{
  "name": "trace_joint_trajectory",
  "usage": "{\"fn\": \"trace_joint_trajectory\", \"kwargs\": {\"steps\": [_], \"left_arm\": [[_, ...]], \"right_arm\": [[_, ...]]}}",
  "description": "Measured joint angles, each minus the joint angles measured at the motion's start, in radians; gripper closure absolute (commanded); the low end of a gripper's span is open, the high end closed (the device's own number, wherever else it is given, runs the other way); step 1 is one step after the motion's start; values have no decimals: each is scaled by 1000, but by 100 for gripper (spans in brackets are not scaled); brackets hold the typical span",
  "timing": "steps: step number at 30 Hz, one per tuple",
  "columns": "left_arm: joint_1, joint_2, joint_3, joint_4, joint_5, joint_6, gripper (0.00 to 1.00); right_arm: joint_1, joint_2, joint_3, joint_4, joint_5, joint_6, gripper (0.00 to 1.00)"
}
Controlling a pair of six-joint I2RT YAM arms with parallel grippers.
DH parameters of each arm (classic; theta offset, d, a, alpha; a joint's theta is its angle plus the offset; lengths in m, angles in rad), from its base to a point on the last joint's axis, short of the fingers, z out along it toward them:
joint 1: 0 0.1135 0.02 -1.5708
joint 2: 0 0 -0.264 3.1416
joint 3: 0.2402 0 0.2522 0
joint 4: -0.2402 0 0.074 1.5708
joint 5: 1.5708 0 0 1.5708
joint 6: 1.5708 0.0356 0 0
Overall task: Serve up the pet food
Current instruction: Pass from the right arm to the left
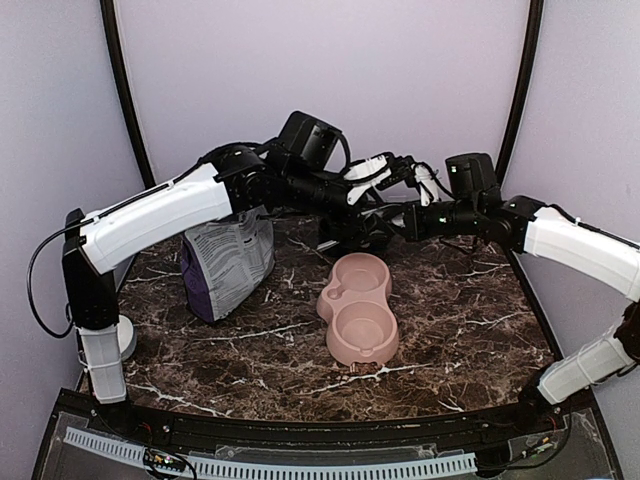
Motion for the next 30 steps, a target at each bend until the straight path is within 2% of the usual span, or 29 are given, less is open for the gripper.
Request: {"fn": "trace_joint_trajectory", "kwargs": {"steps": [17,25,30], "left_arm": [[-18,47,2,9,-288,97,45],[-17,59,-19,56,-329,115,63],[-16,85,-35,86,-333,115,83]], "right_arm": [[0,0,9,-49,2,-18,100],[7,-2,9,-52,-11,-21,100],[15,-8,9,-56,-18,-21,100]]}}
